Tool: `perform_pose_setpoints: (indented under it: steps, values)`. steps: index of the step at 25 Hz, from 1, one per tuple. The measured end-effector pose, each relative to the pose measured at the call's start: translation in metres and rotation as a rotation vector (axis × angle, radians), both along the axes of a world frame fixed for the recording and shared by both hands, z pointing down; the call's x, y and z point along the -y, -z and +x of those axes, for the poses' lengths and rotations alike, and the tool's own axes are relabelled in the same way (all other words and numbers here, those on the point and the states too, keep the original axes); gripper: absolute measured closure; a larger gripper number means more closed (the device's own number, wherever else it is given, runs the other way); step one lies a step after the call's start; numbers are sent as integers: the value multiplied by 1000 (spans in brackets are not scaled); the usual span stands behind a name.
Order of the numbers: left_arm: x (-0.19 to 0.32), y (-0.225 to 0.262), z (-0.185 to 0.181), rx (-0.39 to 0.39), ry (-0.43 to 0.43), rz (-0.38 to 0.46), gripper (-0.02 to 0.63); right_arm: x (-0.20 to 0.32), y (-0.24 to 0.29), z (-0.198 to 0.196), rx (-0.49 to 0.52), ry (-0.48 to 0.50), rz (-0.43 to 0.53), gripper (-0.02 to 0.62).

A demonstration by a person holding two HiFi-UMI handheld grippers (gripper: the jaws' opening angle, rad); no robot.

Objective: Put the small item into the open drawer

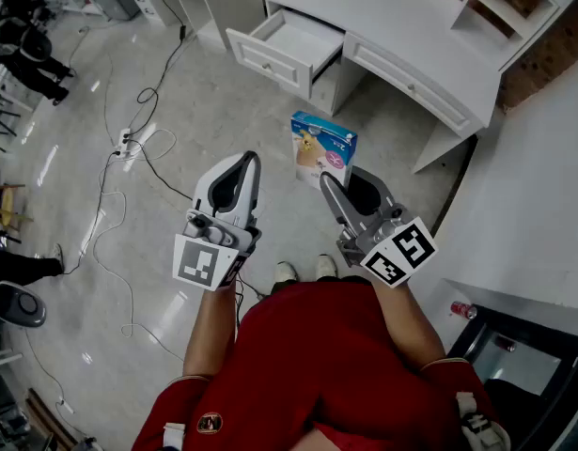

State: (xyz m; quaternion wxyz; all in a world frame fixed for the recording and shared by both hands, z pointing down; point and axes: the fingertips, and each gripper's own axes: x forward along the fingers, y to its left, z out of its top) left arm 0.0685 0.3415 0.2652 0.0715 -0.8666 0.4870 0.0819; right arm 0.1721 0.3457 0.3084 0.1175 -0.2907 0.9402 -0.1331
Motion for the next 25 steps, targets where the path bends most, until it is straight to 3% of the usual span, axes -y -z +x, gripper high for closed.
perform_pose_setpoints:
  steps: [11, 18, 25]
  values:
    - [-8, -1, -12, -8, 27, 28, 606, -1, 1, -3, 14, -3, 23, 514]
    - [-9, 3, -101, -36, 59, 42, 606, 9, 5, -73, -27, -24, 25, 514]
    - [19, -2, -142, -59, 74, 35, 606, 43, 7, -97, -58, -64, 15, 514]
